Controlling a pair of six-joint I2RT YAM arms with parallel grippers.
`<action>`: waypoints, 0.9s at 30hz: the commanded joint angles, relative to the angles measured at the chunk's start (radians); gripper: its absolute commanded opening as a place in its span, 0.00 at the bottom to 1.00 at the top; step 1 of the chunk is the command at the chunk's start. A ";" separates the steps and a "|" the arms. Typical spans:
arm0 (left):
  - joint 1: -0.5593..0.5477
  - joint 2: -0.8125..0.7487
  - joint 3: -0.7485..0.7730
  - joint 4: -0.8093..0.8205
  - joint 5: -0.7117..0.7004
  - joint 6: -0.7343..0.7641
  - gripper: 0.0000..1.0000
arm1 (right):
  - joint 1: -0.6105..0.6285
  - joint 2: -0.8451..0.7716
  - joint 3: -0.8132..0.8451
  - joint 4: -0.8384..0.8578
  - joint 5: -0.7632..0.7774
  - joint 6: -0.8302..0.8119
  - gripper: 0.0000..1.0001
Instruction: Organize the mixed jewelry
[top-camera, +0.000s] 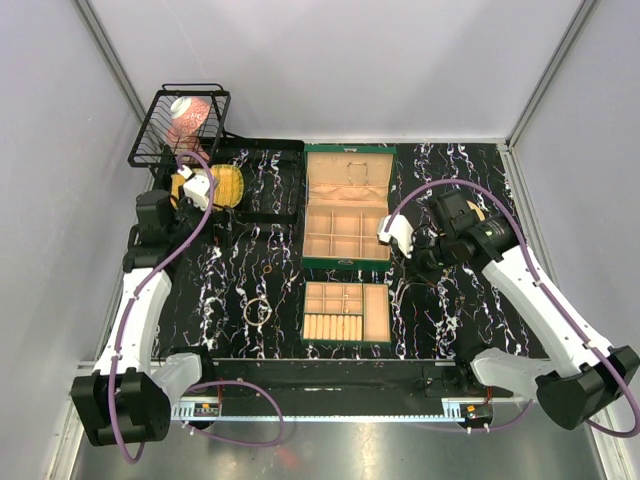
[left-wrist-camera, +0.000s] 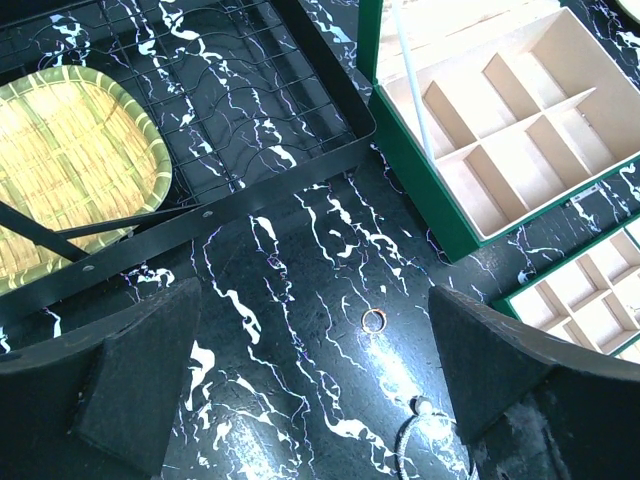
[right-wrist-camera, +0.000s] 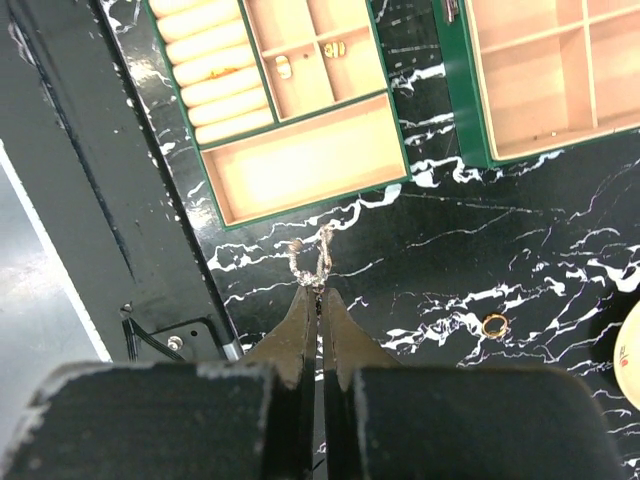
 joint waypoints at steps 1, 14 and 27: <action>-0.002 0.007 0.044 0.074 -0.022 0.003 0.99 | 0.031 -0.028 0.067 -0.046 -0.044 0.026 0.00; -0.001 0.019 0.044 0.085 -0.045 0.000 0.99 | 0.128 -0.023 0.056 -0.021 -0.049 0.082 0.00; -0.001 0.021 0.041 0.086 -0.051 0.004 0.99 | 0.202 -0.021 -0.011 0.042 -0.046 0.139 0.00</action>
